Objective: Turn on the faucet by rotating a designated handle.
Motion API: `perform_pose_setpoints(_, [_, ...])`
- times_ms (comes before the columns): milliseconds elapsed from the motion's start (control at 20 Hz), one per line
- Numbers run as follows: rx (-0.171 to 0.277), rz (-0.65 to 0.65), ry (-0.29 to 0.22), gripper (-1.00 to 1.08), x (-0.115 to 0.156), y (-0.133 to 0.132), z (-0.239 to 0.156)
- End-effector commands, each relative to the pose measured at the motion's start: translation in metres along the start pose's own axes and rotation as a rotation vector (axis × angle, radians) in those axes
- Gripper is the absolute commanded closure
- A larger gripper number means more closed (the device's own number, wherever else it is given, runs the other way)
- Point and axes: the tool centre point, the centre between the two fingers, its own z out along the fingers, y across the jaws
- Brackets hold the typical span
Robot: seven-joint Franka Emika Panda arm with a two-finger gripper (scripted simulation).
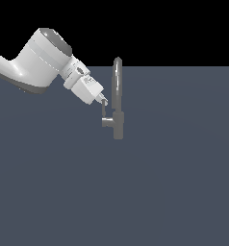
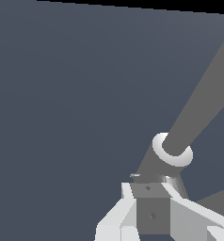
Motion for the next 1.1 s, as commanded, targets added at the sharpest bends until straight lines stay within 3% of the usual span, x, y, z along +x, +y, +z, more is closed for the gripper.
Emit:
perform_pose_setpoints(0, [0.0, 0.0, -0.001, 1.08, 0.0, 0.0, 0.0])
perform_pose_setpoints(800, [0.0, 0.0, -0.001, 1.08, 0.005, 0.047, -0.007])
perform_pose_setpoints(1050, [0.007, 0.001, 0.001, 1.08, 0.002, 0.05, -0.005])
